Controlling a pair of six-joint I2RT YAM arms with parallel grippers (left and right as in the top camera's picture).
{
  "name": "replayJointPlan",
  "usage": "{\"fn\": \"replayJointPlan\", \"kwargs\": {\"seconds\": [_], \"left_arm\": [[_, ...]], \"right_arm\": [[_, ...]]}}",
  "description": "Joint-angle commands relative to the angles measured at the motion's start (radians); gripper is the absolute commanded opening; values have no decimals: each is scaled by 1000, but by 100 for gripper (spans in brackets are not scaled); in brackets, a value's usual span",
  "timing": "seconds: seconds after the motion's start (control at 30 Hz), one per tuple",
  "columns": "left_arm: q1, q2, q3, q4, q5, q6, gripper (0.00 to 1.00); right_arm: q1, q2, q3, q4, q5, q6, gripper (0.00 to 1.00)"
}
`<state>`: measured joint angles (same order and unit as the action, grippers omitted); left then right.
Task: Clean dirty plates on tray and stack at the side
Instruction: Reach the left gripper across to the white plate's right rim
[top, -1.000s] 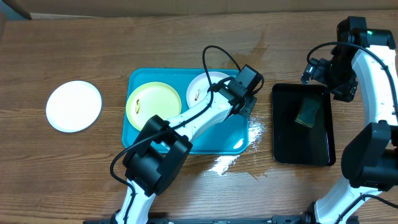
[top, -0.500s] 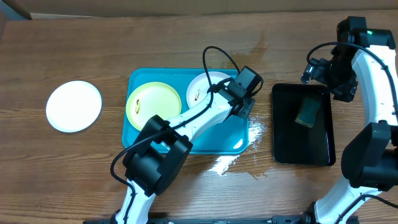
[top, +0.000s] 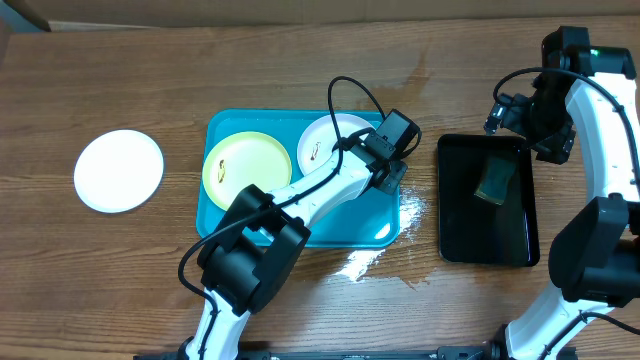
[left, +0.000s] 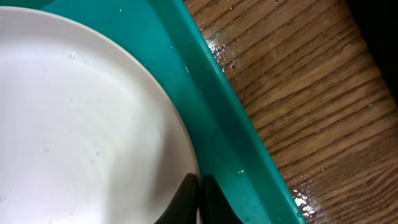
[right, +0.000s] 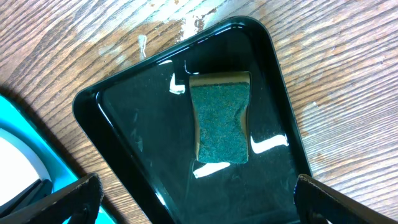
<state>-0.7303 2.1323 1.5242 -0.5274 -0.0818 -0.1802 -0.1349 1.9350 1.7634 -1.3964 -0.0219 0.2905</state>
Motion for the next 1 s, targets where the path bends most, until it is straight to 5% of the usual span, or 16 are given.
{"fn": "replayJointPlan", "kwargs": {"seconds": [0.0, 0.33, 0.53, 0.7, 0.97], "left_arm": [[9, -3, -6, -14, 42, 9, 4], [-1, -8, -2, -197, 134, 365, 4], [-5, -8, 23, -453, 54, 598, 4], [-5, -9, 64, -635, -111, 609, 4], [10, -69, 202, -706, 108, 568, 30]], "right_arm": [[3, -22, 14, 4, -1, 5, 100], [3, -22, 14, 4, -1, 5, 100], [3, -22, 14, 4, -1, 5, 100], [3, -22, 14, 4, -1, 5, 100], [3, -22, 14, 3, -1, 5, 100]]}}
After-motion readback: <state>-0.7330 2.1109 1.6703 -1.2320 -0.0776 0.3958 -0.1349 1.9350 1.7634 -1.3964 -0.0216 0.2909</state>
